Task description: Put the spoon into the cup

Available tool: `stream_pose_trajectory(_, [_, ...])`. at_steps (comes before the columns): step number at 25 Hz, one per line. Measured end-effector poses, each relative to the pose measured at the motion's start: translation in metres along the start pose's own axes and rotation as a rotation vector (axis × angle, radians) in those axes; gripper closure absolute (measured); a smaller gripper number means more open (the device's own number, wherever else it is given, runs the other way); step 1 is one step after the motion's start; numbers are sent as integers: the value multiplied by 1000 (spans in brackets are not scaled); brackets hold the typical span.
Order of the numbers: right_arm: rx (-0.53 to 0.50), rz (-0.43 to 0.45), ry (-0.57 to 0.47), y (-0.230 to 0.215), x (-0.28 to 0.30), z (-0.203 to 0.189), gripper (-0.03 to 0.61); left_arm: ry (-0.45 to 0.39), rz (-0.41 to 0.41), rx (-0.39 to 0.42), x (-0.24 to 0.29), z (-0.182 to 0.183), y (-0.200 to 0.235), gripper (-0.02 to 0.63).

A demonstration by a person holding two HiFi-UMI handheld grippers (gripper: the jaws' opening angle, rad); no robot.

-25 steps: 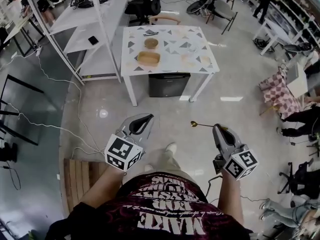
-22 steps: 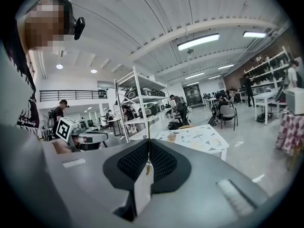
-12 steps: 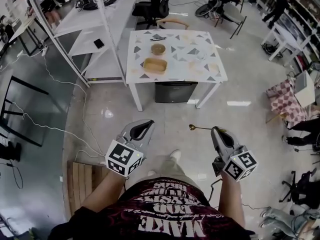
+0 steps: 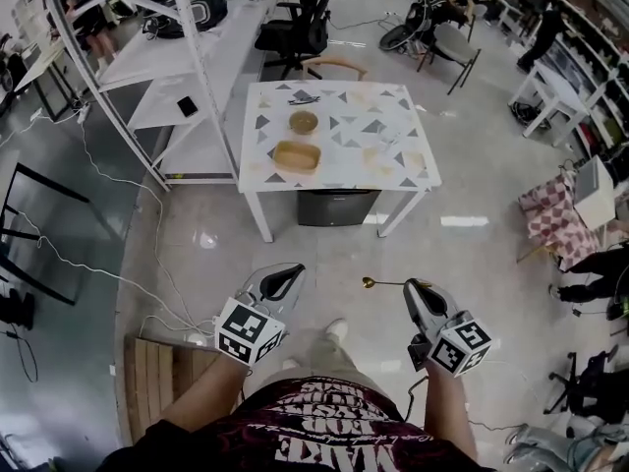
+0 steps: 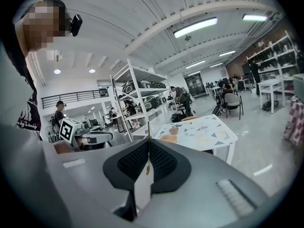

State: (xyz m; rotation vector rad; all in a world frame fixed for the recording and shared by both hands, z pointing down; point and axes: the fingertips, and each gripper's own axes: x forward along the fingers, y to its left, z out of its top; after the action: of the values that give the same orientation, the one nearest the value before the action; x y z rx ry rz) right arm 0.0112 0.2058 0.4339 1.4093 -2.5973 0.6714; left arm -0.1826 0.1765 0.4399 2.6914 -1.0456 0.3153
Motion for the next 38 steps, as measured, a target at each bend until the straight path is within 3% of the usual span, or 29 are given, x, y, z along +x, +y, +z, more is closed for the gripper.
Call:
stream_pose_trajectory(26, [-3,50,-145,-98,28,99,545,-52,16,100,111,94,15,614])
stream_pose_trajectory(38, [31,90,-102,-142,39,97,545,-49,66,59,142,90,15,614])
